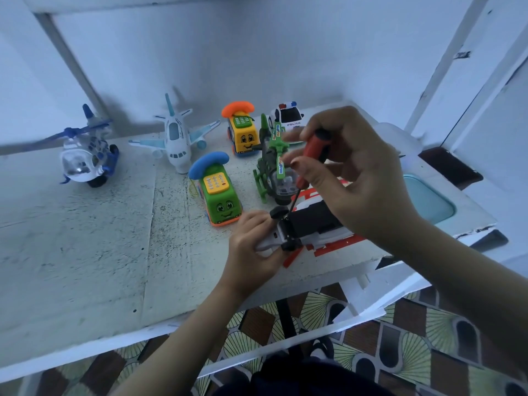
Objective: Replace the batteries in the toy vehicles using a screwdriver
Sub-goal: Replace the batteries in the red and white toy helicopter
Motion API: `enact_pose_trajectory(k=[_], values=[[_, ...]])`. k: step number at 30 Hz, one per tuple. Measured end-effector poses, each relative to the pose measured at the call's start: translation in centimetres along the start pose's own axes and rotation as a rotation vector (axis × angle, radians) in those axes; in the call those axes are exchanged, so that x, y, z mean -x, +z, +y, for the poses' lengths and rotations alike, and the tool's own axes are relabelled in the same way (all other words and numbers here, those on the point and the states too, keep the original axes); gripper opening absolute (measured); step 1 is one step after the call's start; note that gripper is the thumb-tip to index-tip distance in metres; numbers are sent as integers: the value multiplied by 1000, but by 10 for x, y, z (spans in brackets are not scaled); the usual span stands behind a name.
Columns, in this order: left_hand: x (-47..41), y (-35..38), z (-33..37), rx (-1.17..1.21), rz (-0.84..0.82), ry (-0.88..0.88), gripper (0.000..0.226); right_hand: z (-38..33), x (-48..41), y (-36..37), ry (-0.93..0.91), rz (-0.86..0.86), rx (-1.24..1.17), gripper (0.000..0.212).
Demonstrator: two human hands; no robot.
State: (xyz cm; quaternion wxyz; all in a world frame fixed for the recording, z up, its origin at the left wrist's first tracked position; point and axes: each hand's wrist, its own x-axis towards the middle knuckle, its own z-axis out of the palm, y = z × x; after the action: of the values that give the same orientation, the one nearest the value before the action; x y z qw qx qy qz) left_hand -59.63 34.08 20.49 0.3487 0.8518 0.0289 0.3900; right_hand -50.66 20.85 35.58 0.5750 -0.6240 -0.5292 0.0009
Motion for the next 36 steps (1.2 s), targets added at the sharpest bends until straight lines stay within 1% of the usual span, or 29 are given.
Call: enact_pose_trajectory(k=[4, 9, 11, 13, 15, 17, 20, 23, 25, 27, 31, 33, 35, 36], values=[[1, 0, 0, 29, -1, 15, 36, -3, -5, 5, -56, -27, 57, 31], [1, 0, -3, 53, 2, -2, 38, -3, -9, 8, -196, -36, 257, 26], [1, 0, -3, 62, 6, -9, 39, -4, -9, 7, -179, -47, 227, 29], [0, 0, -3, 66, 5, -8, 39, -6, -10, 5, -123, -82, 151, 33], [0, 0, -2, 70, 7, -4, 39, -8, -11, 4, -53, -115, 56, 33], [-1, 0, -3, 74, 8, -8, 39, -9, -13, 3, -31, -131, 28, 34], [-1, 1, -4, 75, 0, -10, 38, -9, -13, 2, -56, -81, 136, 34], [-1, 1, -3, 84, 1, -8, 38, -6, -15, 0, -112, 9, 312, 25], [-1, 1, -2, 87, 4, -5, 39, -4, -16, -1, -122, -6, 386, 28], [-1, 1, -2, 91, 10, -6, 40, -5, -16, -3, -83, -51, 352, 33], [-1, 1, -3, 96, 10, -3, 40, -10, -17, -9, -5, -145, 171, 45], [-1, 1, -4, 97, 11, -4, 40, -13, -16, -11, 39, -218, 80, 49], [-1, 2, -5, 90, 8, -6, 39, -14, -13, -8, 74, -287, 59, 54], [-1, 1, -5, 88, 5, -6, 38, -15, -11, -6, 74, -302, 80, 53]])
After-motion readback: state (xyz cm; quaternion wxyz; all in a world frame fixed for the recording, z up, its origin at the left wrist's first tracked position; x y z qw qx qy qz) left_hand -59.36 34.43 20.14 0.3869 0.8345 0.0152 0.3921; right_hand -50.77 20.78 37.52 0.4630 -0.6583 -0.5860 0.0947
